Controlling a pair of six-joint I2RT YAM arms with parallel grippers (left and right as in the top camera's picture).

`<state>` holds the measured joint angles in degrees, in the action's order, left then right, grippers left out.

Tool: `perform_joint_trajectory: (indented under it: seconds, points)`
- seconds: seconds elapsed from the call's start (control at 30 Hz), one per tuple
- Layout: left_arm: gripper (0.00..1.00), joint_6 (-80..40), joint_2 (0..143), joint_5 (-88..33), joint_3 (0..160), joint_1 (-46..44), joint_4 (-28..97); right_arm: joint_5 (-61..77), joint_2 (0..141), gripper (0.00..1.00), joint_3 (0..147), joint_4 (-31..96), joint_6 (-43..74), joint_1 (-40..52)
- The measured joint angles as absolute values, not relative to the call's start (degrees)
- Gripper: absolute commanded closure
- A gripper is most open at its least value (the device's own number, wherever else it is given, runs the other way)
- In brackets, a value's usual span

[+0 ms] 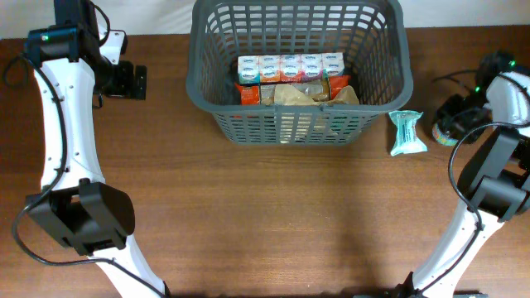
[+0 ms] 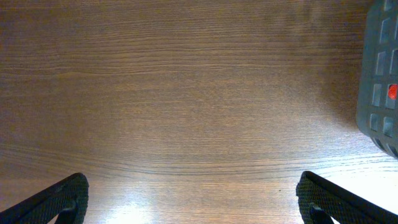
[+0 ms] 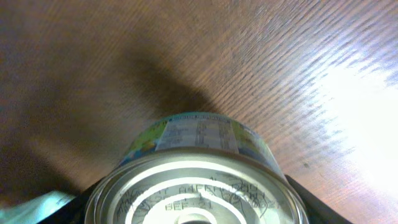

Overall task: Pack container
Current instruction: 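Lower the right gripper over the tin can and grasp it, then carry the tin can into the basket and release it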

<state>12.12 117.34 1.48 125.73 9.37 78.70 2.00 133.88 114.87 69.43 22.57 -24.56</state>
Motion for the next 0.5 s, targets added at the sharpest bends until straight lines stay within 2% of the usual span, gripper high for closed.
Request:
perform_joint_trajectory:
  seconds: [0.27,0.4,0.5]
  points:
    - [0.01,12.12,117.34,1.48,125.73,9.37,78.70,2.22,126.65,0.62,135.31,81.82,22.50,-22.59]
    - [0.01,12.12,117.34,1.48,125.73,9.37,78.70,2.22,118.10,0.58,145.12,83.92,22.13,-18.04]
    - [0.01,12.12,117.34,1.48,125.73,9.37,78.70,2.26,110.69,0.58,150.17,83.88,21.56,-11.20]
